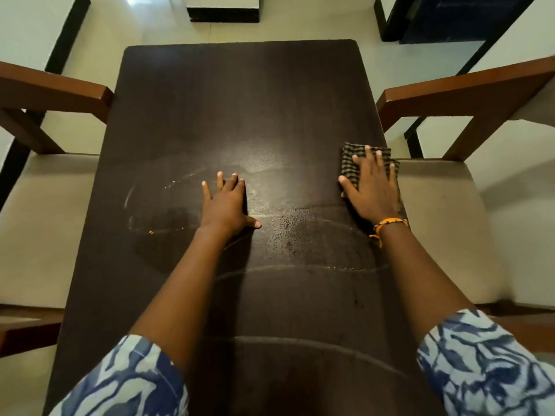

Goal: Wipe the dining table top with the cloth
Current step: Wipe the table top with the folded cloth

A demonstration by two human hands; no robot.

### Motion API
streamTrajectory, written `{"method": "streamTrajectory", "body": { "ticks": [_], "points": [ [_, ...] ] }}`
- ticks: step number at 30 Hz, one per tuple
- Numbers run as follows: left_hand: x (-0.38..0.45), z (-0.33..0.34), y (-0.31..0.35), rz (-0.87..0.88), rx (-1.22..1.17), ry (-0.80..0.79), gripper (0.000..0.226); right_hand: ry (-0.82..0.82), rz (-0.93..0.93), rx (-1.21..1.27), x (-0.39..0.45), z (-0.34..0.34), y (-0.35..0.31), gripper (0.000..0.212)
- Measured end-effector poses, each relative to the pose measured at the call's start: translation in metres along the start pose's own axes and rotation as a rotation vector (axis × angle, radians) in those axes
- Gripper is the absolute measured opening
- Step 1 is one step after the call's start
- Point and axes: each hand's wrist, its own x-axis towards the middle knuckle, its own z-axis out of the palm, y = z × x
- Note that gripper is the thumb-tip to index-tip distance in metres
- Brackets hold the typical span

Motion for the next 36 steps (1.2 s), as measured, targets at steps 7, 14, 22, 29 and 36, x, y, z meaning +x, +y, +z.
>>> {"method": "streamTrajectory", "body": {
  "ticks": [7,14,22,29,36],
  "points": [
    [0.002,0.004,-0.004,0.030,-0.043,0.011,0.109,0.020,-0.022,0.018,-0.006,0.028,-0.085,0.061],
    [-0.007,-0.002,-0.034,-0.009,-0.134,0.083,0.084,-0.089,-0.268,0.043,-0.005,0.055,-0.200,0.061],
    [-0.017,-0.014,-0.065,-0.047,-0.008,0.059,0.064,-0.122,-0.476,-0.013,-0.005,0.048,-0.159,0.063],
    [-0.018,-0.014,-0.072,0.004,-0.082,0.108,0.057,0.001,-0.109,-0.022,-0.011,0.038,-0.115,0.060],
    [-0.024,-0.013,-0.109,0.068,-0.158,0.156,0.067,0.015,-0.014,-0.037,-0.016,0.055,-0.192,0.062]
  ]
}}
